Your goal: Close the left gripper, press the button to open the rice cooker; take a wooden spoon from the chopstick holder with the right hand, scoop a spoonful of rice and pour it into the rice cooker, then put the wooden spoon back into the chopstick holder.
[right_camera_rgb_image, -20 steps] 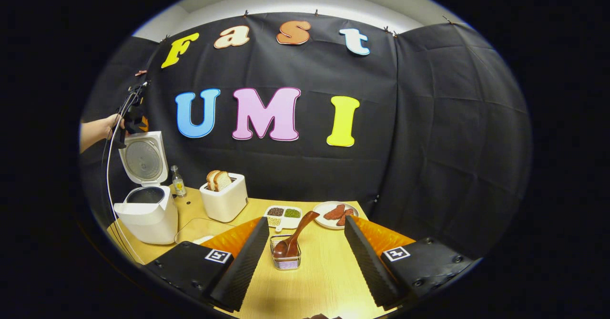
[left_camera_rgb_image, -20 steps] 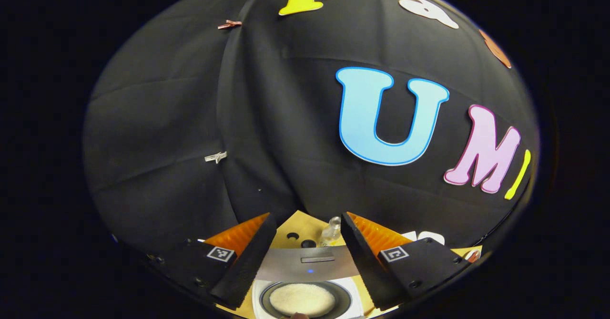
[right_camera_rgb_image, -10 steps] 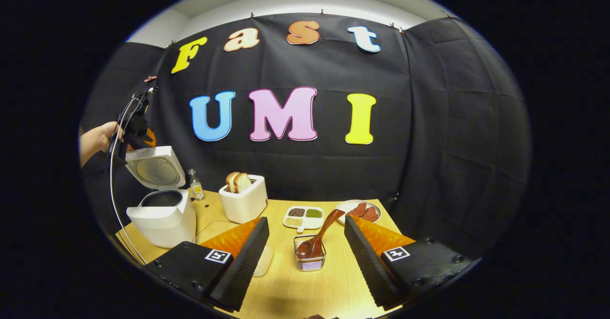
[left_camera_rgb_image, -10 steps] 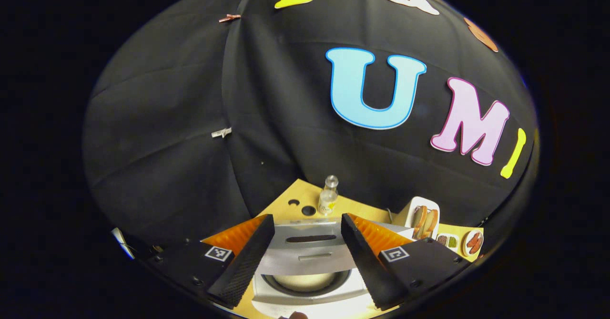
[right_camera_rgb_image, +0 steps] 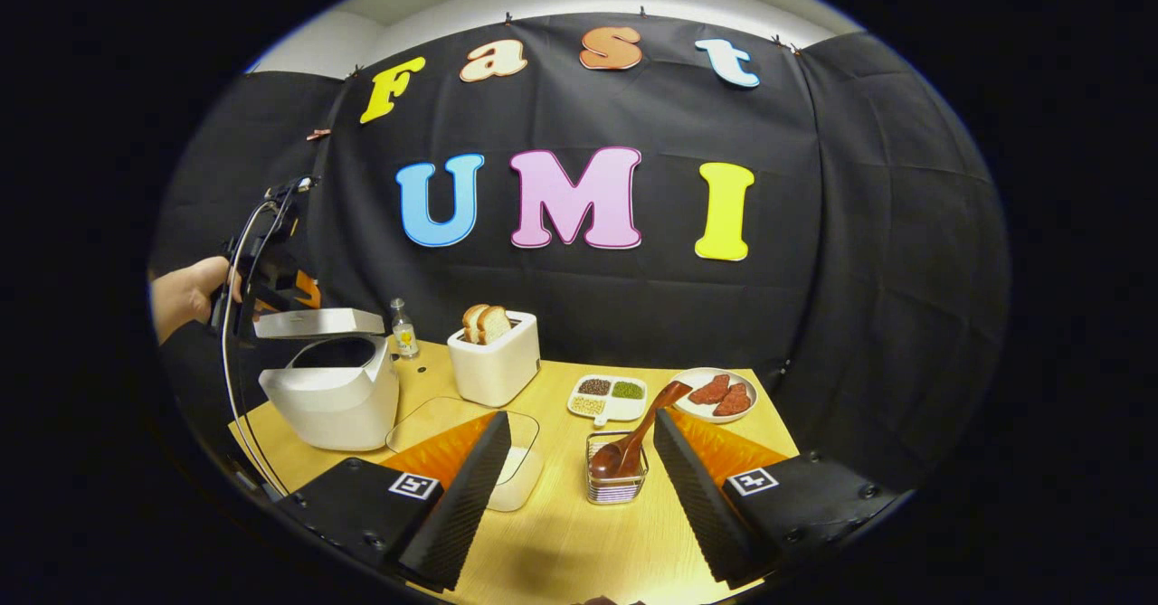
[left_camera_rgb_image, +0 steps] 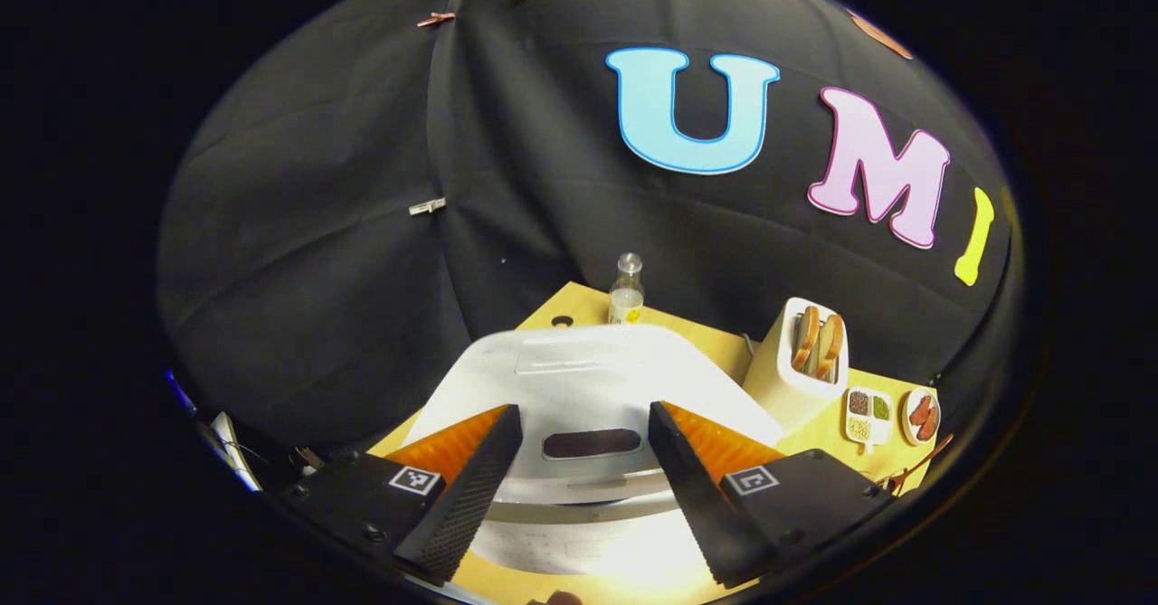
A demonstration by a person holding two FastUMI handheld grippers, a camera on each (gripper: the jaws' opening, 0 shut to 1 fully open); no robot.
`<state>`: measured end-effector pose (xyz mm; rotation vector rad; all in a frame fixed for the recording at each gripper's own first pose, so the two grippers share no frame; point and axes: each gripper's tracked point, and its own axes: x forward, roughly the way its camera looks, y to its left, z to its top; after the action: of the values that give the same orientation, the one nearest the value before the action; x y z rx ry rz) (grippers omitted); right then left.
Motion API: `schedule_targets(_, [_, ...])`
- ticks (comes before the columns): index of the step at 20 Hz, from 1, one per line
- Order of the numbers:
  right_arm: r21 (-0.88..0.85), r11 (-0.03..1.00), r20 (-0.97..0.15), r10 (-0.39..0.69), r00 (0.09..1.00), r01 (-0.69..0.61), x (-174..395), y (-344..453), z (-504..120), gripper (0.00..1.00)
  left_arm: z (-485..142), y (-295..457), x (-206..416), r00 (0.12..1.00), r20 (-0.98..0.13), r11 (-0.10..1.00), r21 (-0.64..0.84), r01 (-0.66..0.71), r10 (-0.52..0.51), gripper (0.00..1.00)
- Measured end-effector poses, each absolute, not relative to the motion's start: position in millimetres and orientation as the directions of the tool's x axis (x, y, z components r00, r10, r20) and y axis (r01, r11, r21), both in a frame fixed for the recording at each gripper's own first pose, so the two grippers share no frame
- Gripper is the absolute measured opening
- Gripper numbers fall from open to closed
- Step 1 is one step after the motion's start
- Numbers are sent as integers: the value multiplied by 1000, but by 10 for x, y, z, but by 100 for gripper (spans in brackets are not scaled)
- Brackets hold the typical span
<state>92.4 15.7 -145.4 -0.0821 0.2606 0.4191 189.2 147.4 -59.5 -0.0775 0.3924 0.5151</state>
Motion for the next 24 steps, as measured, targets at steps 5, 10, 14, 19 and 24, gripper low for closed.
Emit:
schedule_targets(5, [-22, 897, -292, 417, 861, -442, 1044, 87, -1559, 100, -1096, 1450, 1869, 785, -404, 866, 37, -499, 469, 99])
schedule_targets(10, [3, 884, -323, 444, 836, -468, 1165, 47, -1724, 100, -1366, 1434, 1887, 784, -397, 866, 63, -496, 478, 100])
schedule_targets(14, [13, 883, -362, 442, 821, -470, 1247, -47, -1975, 100, -1379, 1423, 1895, 792, -386, 870, 62, -490, 473, 100])
schedule_targets(19, [31, 893, -390, 424, 817, -449, 1240, -121, -2147, 100, -1369, 1412, 1905, 817, -337, 878, 74, -473, 468, 100])
schedule_targets(24, [-1, 921, -346, 364, 865, -388, 1081, -173, -1921, 99, -1291, 1349, 1825, 857, -296, 903, 59, -425, 422, 99])
